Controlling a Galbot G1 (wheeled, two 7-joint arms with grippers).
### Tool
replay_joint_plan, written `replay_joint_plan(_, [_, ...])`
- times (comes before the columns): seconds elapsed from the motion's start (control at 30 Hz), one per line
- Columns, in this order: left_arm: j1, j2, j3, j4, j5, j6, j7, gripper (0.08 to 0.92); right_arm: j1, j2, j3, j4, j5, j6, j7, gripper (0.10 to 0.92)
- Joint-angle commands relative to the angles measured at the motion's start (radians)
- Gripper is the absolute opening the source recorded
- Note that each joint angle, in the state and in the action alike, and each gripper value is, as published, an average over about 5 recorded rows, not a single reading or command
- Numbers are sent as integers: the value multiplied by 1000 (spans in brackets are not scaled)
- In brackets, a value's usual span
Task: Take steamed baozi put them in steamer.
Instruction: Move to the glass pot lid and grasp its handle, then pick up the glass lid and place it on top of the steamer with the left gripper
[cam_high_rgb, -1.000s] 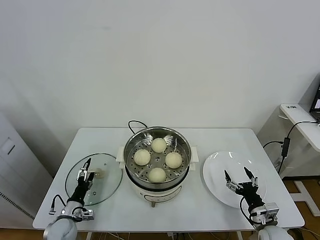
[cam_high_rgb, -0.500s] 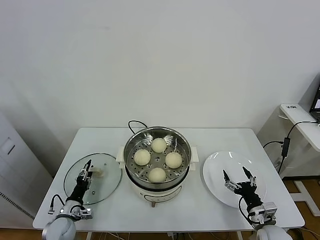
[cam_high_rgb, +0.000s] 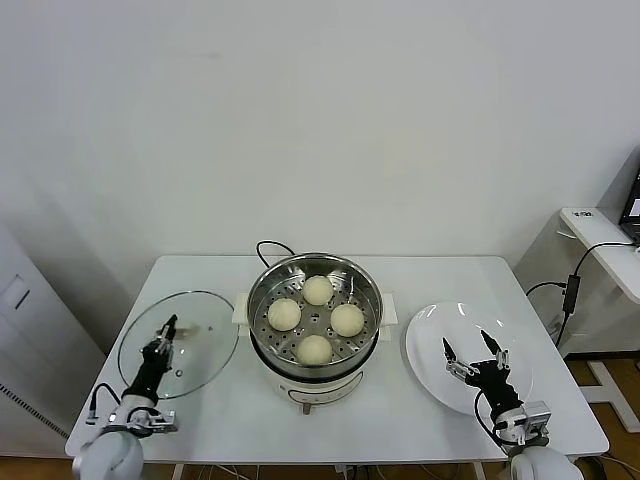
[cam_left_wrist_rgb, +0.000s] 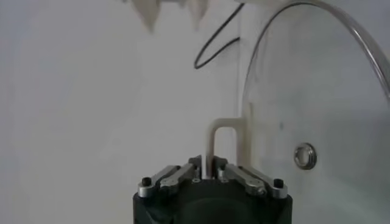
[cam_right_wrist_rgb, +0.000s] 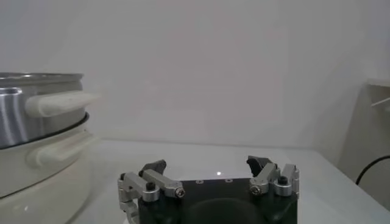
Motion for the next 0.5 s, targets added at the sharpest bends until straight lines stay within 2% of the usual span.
replay_joint_plan(0.03, [0,171,-13,-223,-189,142,131,112,2,-2,1,8,5,-2,-6,823])
replay_joint_plan(0.27, [-32,279,31,-385,-266,301,275,112,3,-1,16,15,9,-2,-11,823])
replay_joint_plan(0.5, [-93,315,204,-517,-198,542,411,112,4,0,40,5,-17,15,-30,823])
